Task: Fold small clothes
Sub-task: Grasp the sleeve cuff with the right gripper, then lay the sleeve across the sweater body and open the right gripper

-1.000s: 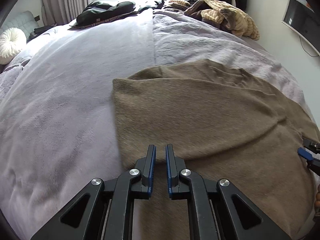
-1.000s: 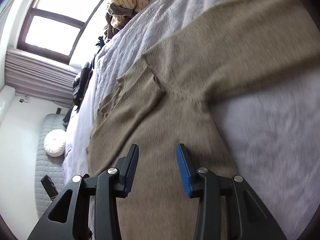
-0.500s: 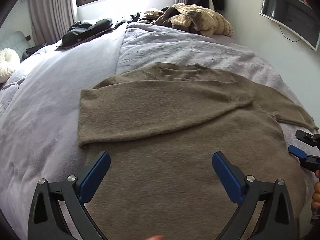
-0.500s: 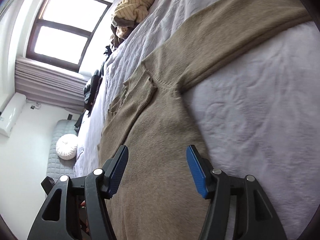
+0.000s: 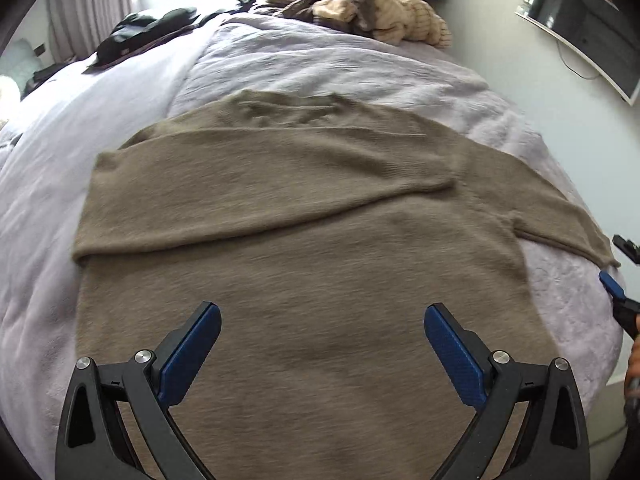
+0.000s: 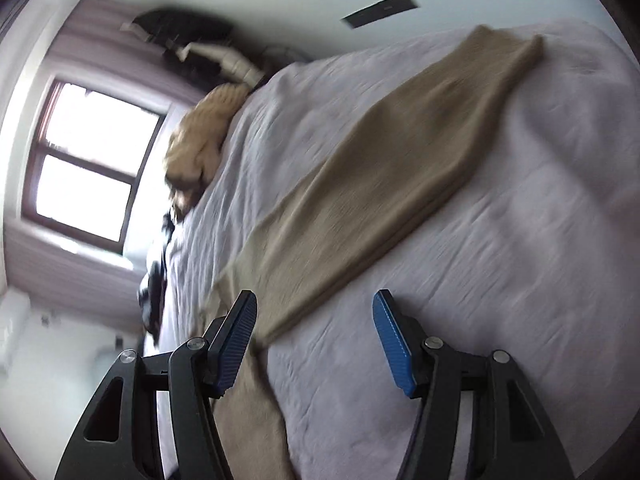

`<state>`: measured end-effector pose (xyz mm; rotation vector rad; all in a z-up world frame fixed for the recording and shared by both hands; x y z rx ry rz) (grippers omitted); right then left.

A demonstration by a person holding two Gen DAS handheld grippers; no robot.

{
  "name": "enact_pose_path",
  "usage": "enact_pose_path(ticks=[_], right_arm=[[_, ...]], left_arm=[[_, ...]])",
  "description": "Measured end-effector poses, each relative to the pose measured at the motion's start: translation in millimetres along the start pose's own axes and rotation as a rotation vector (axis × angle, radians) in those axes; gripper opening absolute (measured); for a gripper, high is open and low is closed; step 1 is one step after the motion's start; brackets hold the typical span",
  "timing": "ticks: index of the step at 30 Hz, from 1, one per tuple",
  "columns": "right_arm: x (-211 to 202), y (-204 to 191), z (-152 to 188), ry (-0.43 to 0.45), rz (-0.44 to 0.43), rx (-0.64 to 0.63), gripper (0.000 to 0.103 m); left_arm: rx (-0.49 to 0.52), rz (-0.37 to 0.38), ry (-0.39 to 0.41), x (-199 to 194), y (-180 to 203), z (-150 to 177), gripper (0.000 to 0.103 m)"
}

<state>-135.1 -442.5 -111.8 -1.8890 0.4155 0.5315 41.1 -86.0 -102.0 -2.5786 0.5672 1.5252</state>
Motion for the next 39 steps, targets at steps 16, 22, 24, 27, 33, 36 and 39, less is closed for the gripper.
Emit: enact_pose_path(ticks=[16, 22, 24, 27, 33, 36, 39], right_arm=[[11.8, 52.3, -75.1, 0.121, -0.004, 0.198, 0.066], [29.6, 33.9, -85.6, 0.101, -0.157, 0.244, 0.010], [36.2, 29.2, -85.8, 0.086, -0.216, 0.289, 0.009], [40.8, 10.8, -81.0, 0.064, -0.305, 0.297, 0.009], [59.9, -77.9, -60.8, -0.035, -0.498, 0.162, 0.009], [77.2, -136.9, -33.2, -0.120, -0.552, 0.027, 0.009], [102.7, -197.2, 13.7, -0.230, -0.574, -0.135, 0.009]], left_arm=[[-0.004, 0.040, 0.005, 13.0, 56.2, -26.1, 0.102], [-0.037, 0.038, 0.010, 16.3, 47.5, -35.2, 0.102], [-0.051, 0.033, 0.017, 15.6, 39.1, -37.9, 0.102], [-0.076, 0.010, 0.027, 15.4, 20.7, -41.4, 0.102], [-0.168, -0.013, 0.034, 15.5, -26.0, -42.4, 0.102], [-0.212, -0.032, 0.039, 14.8, -52.2, -40.4, 0.102], [-0.246, -0.044, 0.043, 12.6, -74.7, -38.4, 0.102]])
Point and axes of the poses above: each gripper's, at about its wrist camera, not at the fingertips, and x roughly the way its jaws point, y to its right, z to its underside, the point moved 7 cm from there along x, roughly the way its jaws point, and after that the axes turned 2 degrees about x, right-handed, at the moved point
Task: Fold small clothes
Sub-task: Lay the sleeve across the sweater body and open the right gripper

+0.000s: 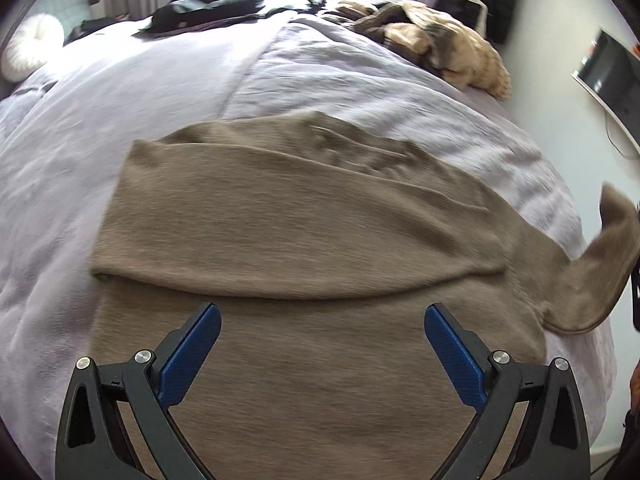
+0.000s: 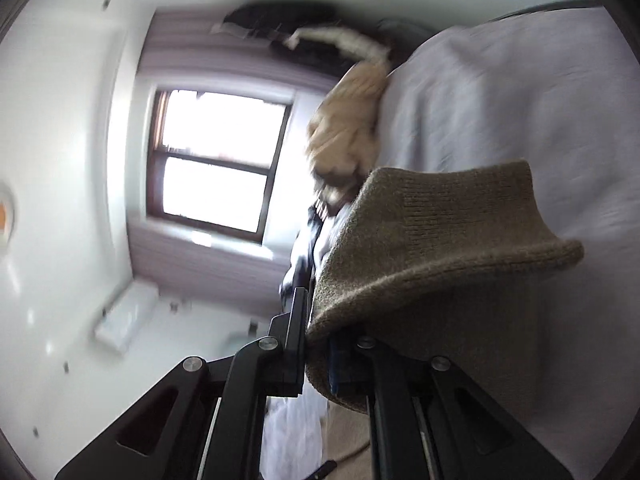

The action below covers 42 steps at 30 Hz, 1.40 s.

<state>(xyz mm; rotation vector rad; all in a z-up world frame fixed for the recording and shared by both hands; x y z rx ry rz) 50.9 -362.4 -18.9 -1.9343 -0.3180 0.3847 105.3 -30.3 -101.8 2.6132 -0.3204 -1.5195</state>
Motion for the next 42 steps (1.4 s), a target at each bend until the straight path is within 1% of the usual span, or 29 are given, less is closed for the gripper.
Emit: enact_pose_path(ticks=[4, 5, 6, 8, 10, 11, 13, 14, 15, 17, 18, 19, 20, 21, 22, 24, 25, 26, 27, 28, 30, 32, 34, 35, 37, 38, 39, 41, 42], right_arm=[[85.1, -32.8, 63.1, -0.207, 0.038, -0.160, 0.009], [112.6, -37.3, 88.1, -0.279, 0.056, -0.199, 0.009], [130.0, -38.2, 107.6, -0.326, 0.071, -0.222, 0.009], [167.9, -34.1, 149.4, -0.423, 0.112, -0.263, 0.009], [193.6, -23.3, 178.6, -0.491, 0.156, -0.288, 0.009], [206.6, -16.1, 193.8, -0.525, 0.192, -0.304, 0.009], [224.6, 2.9, 218.4, -0.587, 0.245, -0.312, 0.010], [228.8, 10.6, 225.1, -0.602, 0.269, -0.308, 0.013], [232.9, 19.8, 229.5, -0.613, 0.306, -0.297, 0.014], [234.7, 33.5, 230.6, -0.617, 0.342, -0.251, 0.015], [229.6, 41.8, 228.3, -0.607, 0.348, -0.228, 0.020], [224.1, 46.3, 224.0, -0.582, 0.350, -0.192, 0.038], [217.6, 51.8, 216.1, -0.552, 0.332, -0.151, 0.054], [210.7, 51.5, 209.2, -0.529, 0.311, -0.121, 0.057], [206.2, 53.1, 201.5, -0.495, 0.297, -0.085, 0.057], [199.3, 55.9, 188.4, -0.428, 0.319, -0.069, 0.055], [196.5, 54.8, 182.3, -0.398, 0.331, -0.078, 0.037], [200.8, 52.3, 176.9, -0.382, 0.348, -0.102, 0.011], [203.3, 48.8, 175.1, -0.387, 0.351, -0.125, 0.009], [211.1, 40.3, 178.4, -0.408, 0.337, -0.163, 0.009], [221.6, 17.3, 193.2, -0.460, 0.323, -0.285, 0.009], [237.7, -3.4, 222.7, -0.549, 0.321, -0.462, 0.009], [246.0, -11.4, 255.7, -0.634, 0.323, -0.560, 0.009], [248.2, -11.9, 267.4, -0.675, 0.340, -0.609, 0.013], [255.3, -7.7, 294.1, -0.750, 0.399, -0.719, 0.015], [255.3, -6.3, 302.2, -0.775, 0.421, -0.755, 0.020], [243.2, -6.0, 310.1, -0.793, 0.433, -0.779, 0.022], [228.8, -6.1, 316.2, -0.809, 0.432, -0.793, 0.035], [223.6, -8.3, 314.6, -0.803, 0.428, -0.784, 0.037]], left_arm=[[-0.029, -0.034, 0.022, -3.3, -31.0, -6.9, 0.102], [-0.039, -0.042, 0.025, -3.8, -39.5, -8.3, 0.102], [-0.050, -0.047, 0.029, -4.5, -48.0, -9.2, 0.102], [-0.072, -0.058, 0.033, -5.5, -63.6, -9.9, 0.102], [-0.093, -0.070, 0.035, -6.8, -79.6, -9.8, 0.102], [-0.099, -0.075, 0.037, -7.3, -85.0, -9.6, 0.102], [-0.114, -0.083, 0.045, -9.1, -98.6, -10.2, 0.102], [-0.119, -0.085, 0.048, -9.5, -102.9, -10.3, 0.102], [-0.124, -0.085, 0.050, -9.8, -107.4, -10.5, 0.102], [-0.133, -0.086, 0.056, -10.3, -117.1, -11.6, 0.102], [-0.135, -0.085, 0.060, -10.0, -120.7, -12.3, 0.102], [-0.138, -0.082, 0.064, -9.6, -124.1, -13.0, 0.102], [-0.140, -0.078, 0.067, -9.7, -126.7, -13.8, 0.102], [-0.142, -0.074, 0.070, -9.6, -129.1, -14.1, 0.102], [-0.143, -0.071, 0.072, -9.7, -130.2, -14.7, 0.102], [-0.146, -0.065, 0.075, -11.2, -134.2, -14.5, 0.102], [-0.148, -0.062, 0.077, -12.1, -137.1, -14.1, 0.102], [-0.152, -0.061, 0.079, -13.4, -139.3, -13.3, 0.102], [-0.156, -0.059, 0.082, -14.9, -141.9, -12.9, 0.102], [-0.159, -0.057, 0.087, -16.6, -144.6, -12.7, 0.102], [-0.165, -0.059, 0.094, -19.5, -150.2, -12.7, 0.102], [-0.172, -0.059, 0.101, -22.5, -156.4, -12.5, 0.102], [-0.174, -0.060, 0.103, -23.8, -160.7, -12.8, 0.102], [-0.174, -0.064, 0.104, -24.3, -163.1, -12.9, 0.102], [-0.172, -0.068, 0.102, -24.8, -165.7, -12.7, 0.102], [-0.171, -0.066, 0.101, -24.5, -165.8, -12.5, 0.102], [-0.170, -0.064, 0.100, -24.3, -165.8, -12.4, 0.102], [-0.163, -0.055, 0.094, -22.7, -162.8, -12.8, 0.102], [-0.159, -0.048, 0.090, -21.6, -160.4, -13.2, 0.102]])
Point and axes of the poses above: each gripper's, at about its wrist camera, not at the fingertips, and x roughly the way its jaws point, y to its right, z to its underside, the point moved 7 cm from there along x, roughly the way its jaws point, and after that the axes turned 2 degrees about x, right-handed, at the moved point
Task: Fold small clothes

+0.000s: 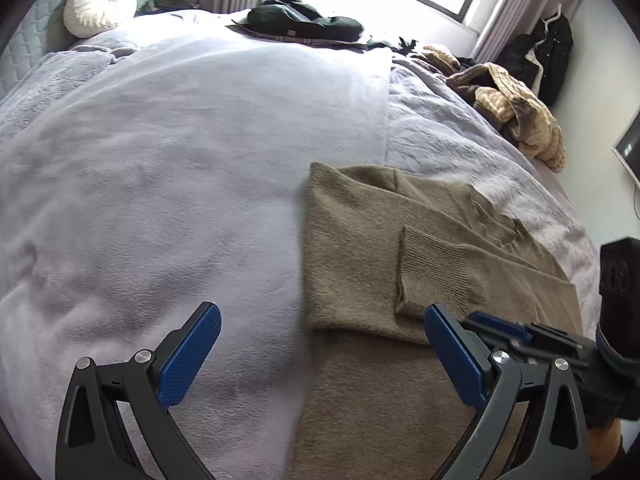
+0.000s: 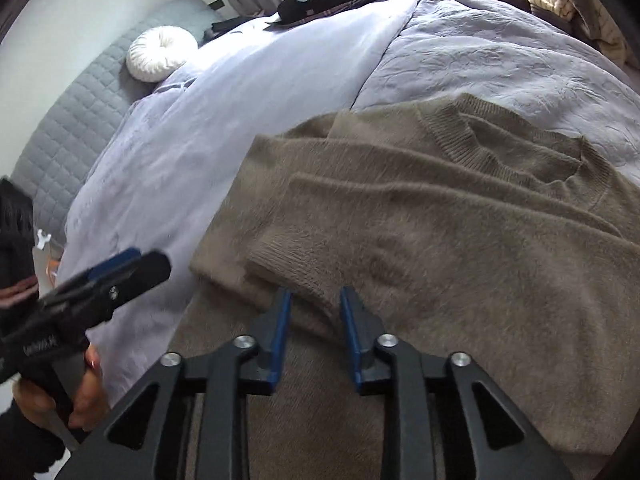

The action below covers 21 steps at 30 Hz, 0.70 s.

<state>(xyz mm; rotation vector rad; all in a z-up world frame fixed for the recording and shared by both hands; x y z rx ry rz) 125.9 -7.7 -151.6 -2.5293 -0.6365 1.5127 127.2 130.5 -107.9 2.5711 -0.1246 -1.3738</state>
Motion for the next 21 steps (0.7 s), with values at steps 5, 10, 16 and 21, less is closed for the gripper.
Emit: enact_pose_path(ticks=[5, 10, 16, 21], right_arm=[[-46.7, 45.9, 27.4, 0.060, -0.055, 0.211, 0.040], [-106.3, 135.5, 80.0, 0.160, -0.071, 0.591, 0.040], [-145.6, 213.1, 129.1, 0.327, -0.111, 0.947, 0.040], [-133.0, 229.6, 118.2, 0.401, -0.138, 1.039, 0.040]], left_arm=[[0.017, 0.079, -0.038, 7.9, 21.4, 1.3, 0.102], [0.044, 0.149, -0.109, 28.8, 53.1, 3.3, 0.102], [0.093, 0.164, -0.144, 47.9, 77.2, -4.5, 0.102], [0.130, 0.145, -0.174, 57.1, 82.7, -0.9, 0.101]])
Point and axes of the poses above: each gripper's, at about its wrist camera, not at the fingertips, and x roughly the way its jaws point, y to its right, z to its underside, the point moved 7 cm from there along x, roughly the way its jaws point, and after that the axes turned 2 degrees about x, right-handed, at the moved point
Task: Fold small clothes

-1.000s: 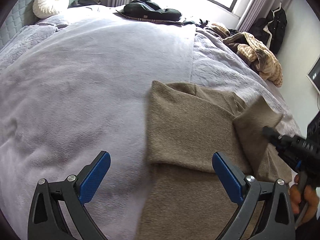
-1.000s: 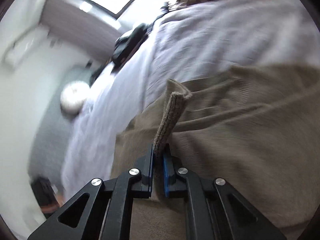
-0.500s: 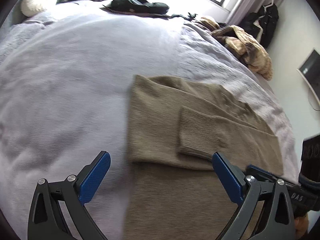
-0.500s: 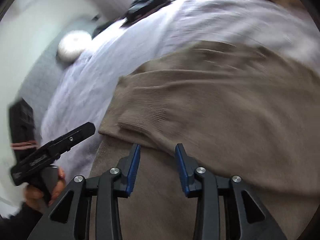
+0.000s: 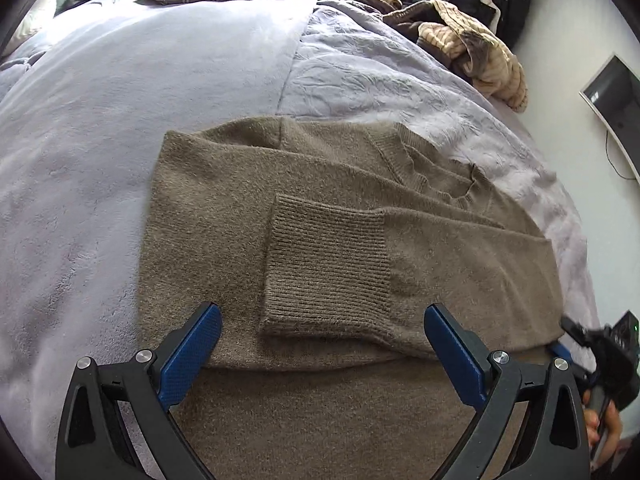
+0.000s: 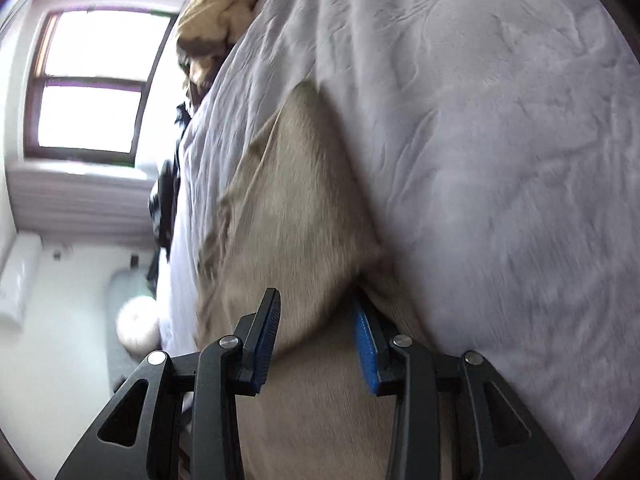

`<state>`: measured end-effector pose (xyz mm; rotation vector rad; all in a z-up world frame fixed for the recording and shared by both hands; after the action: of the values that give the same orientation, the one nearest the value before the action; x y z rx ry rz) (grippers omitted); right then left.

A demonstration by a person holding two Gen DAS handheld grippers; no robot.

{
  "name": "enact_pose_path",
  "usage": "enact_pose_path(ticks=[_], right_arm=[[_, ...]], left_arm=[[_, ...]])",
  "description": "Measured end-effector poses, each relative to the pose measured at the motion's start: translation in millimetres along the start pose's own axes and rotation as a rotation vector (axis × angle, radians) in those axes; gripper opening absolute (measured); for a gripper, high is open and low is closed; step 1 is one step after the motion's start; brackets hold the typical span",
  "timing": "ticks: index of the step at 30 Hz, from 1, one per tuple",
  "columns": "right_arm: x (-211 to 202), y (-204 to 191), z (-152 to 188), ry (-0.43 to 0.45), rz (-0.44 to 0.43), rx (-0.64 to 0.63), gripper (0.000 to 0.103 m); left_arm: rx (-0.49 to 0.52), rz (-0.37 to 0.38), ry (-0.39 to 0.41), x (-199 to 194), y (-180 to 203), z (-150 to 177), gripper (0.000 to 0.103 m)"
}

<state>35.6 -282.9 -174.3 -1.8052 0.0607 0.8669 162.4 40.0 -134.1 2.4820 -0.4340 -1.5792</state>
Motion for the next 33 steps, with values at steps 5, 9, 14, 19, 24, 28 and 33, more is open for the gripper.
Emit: enact_pose_path(ticks=[5, 9, 14, 19, 24, 28, 33], right_arm=[[-2.2, 4.0, -7.3, 0.004, -0.010, -0.017, 0.040], [4.7, -3.2, -4.9, 0.004, -0.014, -0.020, 0.033], [-10.7, -17.3, -13.6, 0.030, 0.004, -0.132, 0.006], [-20.4, -23.3, -24.1, 0.051, 0.079, -0.260, 0.006], [-6.2, -1.1, -15.3, -0.049, 0.137, -0.272, 0.007], [-22.3, 1.2, -12.6, -0.063, 0.142, -0.291, 0.014], [-56.2, -11.2, -24.0, 0.035, 0.101, -0.394, 0.047]], left_arm=[[-0.002, 0.022, -0.025, 1.8, -2.1, 0.4, 0.073], [0.008, 0.051, -0.049, 4.6, 2.7, 0.5, 0.015], [0.023, 0.087, 0.005, -15.2, 10.9, -0.6, 0.010], [0.034, 0.068, 0.001, -14.4, 7.2, 10.5, 0.010], [0.015, 0.038, -0.013, -3.5, -3.5, 23.9, 0.010], [0.085, -0.030, 0.005, -15.1, -4.3, 26.1, 0.011], [0.142, -0.104, 0.061, -36.3, -7.4, 23.8, 0.011]])
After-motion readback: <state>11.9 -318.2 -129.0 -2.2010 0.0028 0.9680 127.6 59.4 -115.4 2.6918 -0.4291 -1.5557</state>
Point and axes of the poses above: each gripper's, at about its wrist camera, not at the fingertips, and x roughly the way its jaws point, y to its right, z to its underside, the point moved 7 cm from there along x, roughly the way its jaws point, and after that the axes turned 2 degrees about x, right-handed, at the moved point
